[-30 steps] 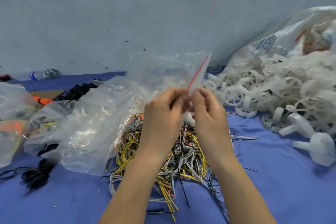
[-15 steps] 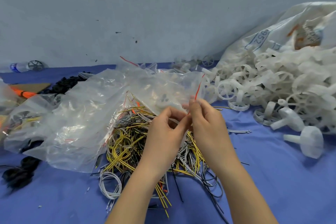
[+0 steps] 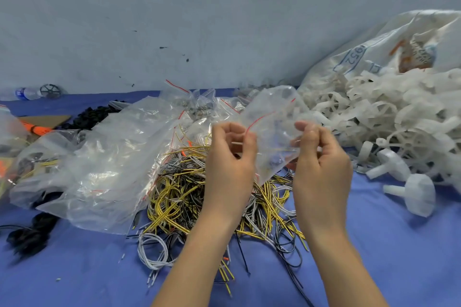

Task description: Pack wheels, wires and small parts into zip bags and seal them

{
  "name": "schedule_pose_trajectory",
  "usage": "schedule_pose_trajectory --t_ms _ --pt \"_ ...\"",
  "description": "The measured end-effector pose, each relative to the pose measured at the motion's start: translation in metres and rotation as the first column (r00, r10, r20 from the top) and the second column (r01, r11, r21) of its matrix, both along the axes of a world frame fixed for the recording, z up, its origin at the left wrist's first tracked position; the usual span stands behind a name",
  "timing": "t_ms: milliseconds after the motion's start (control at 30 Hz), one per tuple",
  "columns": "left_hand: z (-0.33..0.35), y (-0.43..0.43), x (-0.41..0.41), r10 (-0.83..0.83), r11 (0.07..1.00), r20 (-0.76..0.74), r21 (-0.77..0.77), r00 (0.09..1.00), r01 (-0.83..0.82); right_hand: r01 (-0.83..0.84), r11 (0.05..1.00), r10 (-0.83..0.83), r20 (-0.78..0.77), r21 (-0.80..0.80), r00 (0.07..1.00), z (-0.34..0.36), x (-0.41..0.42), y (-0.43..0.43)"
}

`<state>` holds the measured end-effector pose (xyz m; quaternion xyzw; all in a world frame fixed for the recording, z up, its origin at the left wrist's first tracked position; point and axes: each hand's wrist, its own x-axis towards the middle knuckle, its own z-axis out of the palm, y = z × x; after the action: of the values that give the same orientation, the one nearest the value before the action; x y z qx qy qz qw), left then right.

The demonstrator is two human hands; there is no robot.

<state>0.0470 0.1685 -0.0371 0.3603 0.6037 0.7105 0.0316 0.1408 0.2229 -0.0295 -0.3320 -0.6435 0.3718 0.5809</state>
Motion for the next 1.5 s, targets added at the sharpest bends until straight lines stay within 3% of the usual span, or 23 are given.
schedule_pose_trajectory --t_ms 100,167,200,233,267,300,333,367,400,467,567,733,800,900,1033,1100,1267,1500 --pt "0.021 0.014 0.018 -0.276 0.961 0.060 -0.007 0.959 0.277 0.186 0.960 -0.173 -0.080 0.207 0.982 0.010 0.006 -0.013" --pt "0.030 0.021 0.033 -0.581 0.813 0.156 0.054 0.799 0.580 0.262 0.906 -0.238 -0.113 0.333 0.965 0.015 0.011 -0.023" --pt "0.030 0.023 0.038 -0.688 0.724 0.186 0.102 0.701 0.683 0.291 0.878 -0.267 -0.114 0.380 0.957 0.017 0.013 -0.026" --pt "0.028 0.025 0.042 -0.725 0.685 0.195 0.113 0.660 0.720 0.314 0.855 -0.302 -0.095 0.412 0.948 0.017 0.015 -0.026" --pt "0.024 0.028 0.042 -0.692 0.716 0.199 0.069 0.694 0.694 0.328 0.843 -0.342 -0.047 0.426 0.939 0.015 0.017 -0.024" --pt "0.019 0.029 0.040 -0.587 0.799 0.171 -0.039 0.792 0.600 0.330 0.844 -0.378 0.032 0.422 0.925 0.012 0.018 -0.019" --pt "0.013 0.030 0.035 -0.409 0.886 0.101 -0.193 0.907 0.421 0.314 0.862 -0.394 0.136 0.398 0.909 0.008 0.019 -0.013" --pt "0.005 0.029 0.028 -0.210 0.916 -0.003 -0.350 0.978 0.196 0.281 0.891 -0.381 0.251 0.356 0.890 0.003 0.019 -0.007" --pt "-0.003 0.024 0.021 -0.060 0.879 -0.116 -0.477 0.991 -0.002 0.242 0.923 -0.343 0.358 0.298 0.868 -0.003 0.019 0.000" --pt "-0.016 0.014 0.009 0.054 0.742 -0.316 -0.622 0.947 -0.250 0.198 0.961 -0.268 0.485 0.190 0.833 -0.011 0.016 0.009" --pt "-0.028 0.006 0.002 0.064 0.670 -0.462 -0.638 0.885 -0.381 0.199 0.967 -0.252 0.482 0.158 0.839 -0.014 0.014 0.014" --pt "-0.029 0.004 -0.004 0.055 0.646 -0.466 -0.658 0.883 -0.387 0.278 0.945 -0.318 0.290 0.174 0.902 -0.007 0.019 0.014" --pt "-0.030 0.004 -0.004 0.018 0.635 -0.461 -0.680 0.887 -0.366 0.242 0.951 -0.294 0.316 0.194 0.902 -0.008 0.016 0.011" --pt "-0.029 0.001 -0.002 -0.017 0.713 -0.348 -0.661 0.937 -0.233 0.140 0.979 -0.193 0.435 0.150 0.879 -0.014 0.007 0.011" --pt "-0.017 -0.013 -0.007 0.029 0.872 -0.229 -0.469 0.973 -0.137 0.036 0.997 -0.071 0.543 0.075 0.837 -0.023 0.003 0.013" --pt "-0.010 -0.024 -0.013 0.089 0.915 -0.253 -0.361 0.963 -0.179 0.007 0.998 -0.041 0.554 0.063 0.832 -0.027 0.003 0.013" --pt "-0.009 -0.049 -0.034 0.216 0.916 -0.276 -0.275 0.936 -0.293 -0.100 0.995 0.078 0.546 0.011 0.834 -0.031 0.006 0.016" --pt "-0.024 -0.045 -0.026 0.070 0.924 -0.383 -0.323 0.921 -0.204 -0.124 0.992 0.097 0.540 0.013 0.836 -0.035 0.014 0.024"
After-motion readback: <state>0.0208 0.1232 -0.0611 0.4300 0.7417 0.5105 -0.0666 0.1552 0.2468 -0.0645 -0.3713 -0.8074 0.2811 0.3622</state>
